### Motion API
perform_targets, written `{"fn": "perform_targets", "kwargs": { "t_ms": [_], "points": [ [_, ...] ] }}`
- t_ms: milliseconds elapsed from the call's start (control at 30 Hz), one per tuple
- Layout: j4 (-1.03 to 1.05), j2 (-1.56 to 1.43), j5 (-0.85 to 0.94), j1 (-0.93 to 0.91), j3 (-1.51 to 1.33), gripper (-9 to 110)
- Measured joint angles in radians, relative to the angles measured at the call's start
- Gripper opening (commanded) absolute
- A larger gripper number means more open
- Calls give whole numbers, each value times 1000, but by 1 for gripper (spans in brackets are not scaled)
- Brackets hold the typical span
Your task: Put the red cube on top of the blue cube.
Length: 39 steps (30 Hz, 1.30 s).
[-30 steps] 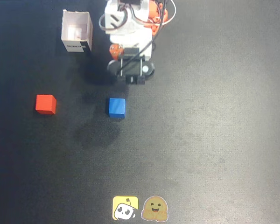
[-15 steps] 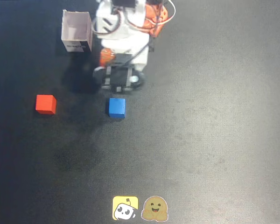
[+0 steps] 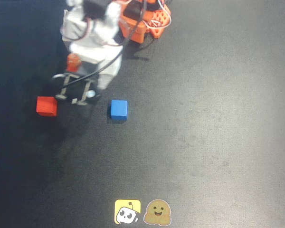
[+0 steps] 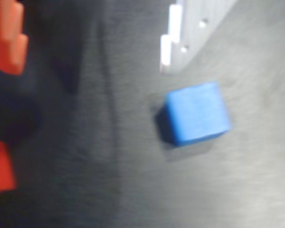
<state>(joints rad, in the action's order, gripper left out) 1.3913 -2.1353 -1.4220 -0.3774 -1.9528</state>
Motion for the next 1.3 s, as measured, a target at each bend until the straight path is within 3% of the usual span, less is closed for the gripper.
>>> {"fn": "perform_targets", "kwargs": {
  "t_ms": [333,667,1000,1300],
  "points": [
    [-71,160,43,-170,37,22],
    [-190,383,318,-322,146,22],
    [-218,488,509,-324,173,22],
    [-241,532,548,-304,173,22]
  ]
}}
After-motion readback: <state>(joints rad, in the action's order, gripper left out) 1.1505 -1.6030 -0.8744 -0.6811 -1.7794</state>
